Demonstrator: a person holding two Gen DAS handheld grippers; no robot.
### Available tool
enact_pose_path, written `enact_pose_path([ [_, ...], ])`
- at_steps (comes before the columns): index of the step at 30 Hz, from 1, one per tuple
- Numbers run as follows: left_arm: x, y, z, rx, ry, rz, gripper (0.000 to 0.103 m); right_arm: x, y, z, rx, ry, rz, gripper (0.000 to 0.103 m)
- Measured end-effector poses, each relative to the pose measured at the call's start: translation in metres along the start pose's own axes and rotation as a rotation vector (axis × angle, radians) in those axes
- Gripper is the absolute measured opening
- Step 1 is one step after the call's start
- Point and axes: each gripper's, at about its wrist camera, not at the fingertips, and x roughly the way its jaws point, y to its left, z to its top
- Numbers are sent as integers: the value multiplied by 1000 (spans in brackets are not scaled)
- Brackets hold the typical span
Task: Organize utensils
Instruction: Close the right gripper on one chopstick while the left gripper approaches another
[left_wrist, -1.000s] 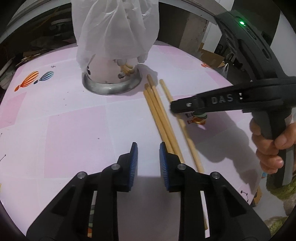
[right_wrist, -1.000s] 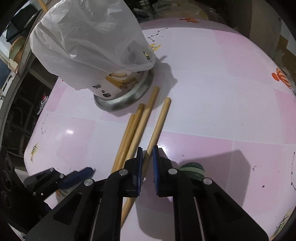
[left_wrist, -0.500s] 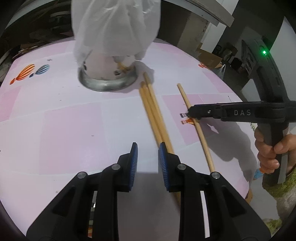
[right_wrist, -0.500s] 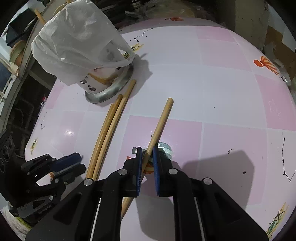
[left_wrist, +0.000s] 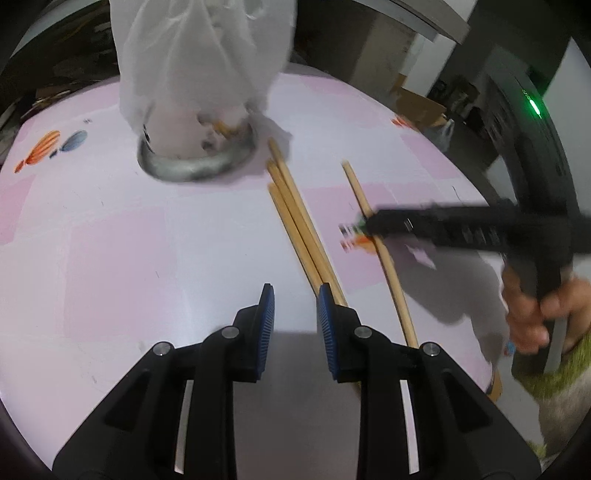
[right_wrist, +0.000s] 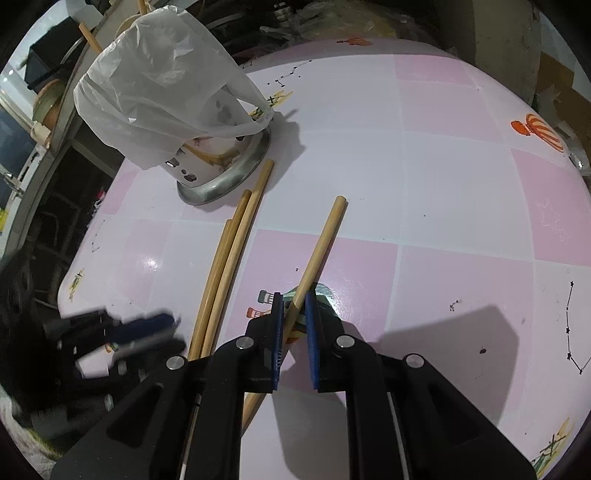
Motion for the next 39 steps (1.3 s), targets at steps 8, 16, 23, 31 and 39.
enact_pose_path([
  [8,15,-5,34,24,0,34,24,-2,-6,-1,11,-9,44,12],
  [16,16,10,29,-31,20,43,24,0,-12,-1,10,-13,80,12],
  [23,9,28,26,-94,32,-7,24,-1,-14,0,13,-14,94,12],
  [31,3,39,32,-115,-1,-19,24,-1,-12,1,11,-12,87,12],
  [39,11,32,35,-66,5,52,24,-2,-10,1,9,-9,72,12],
])
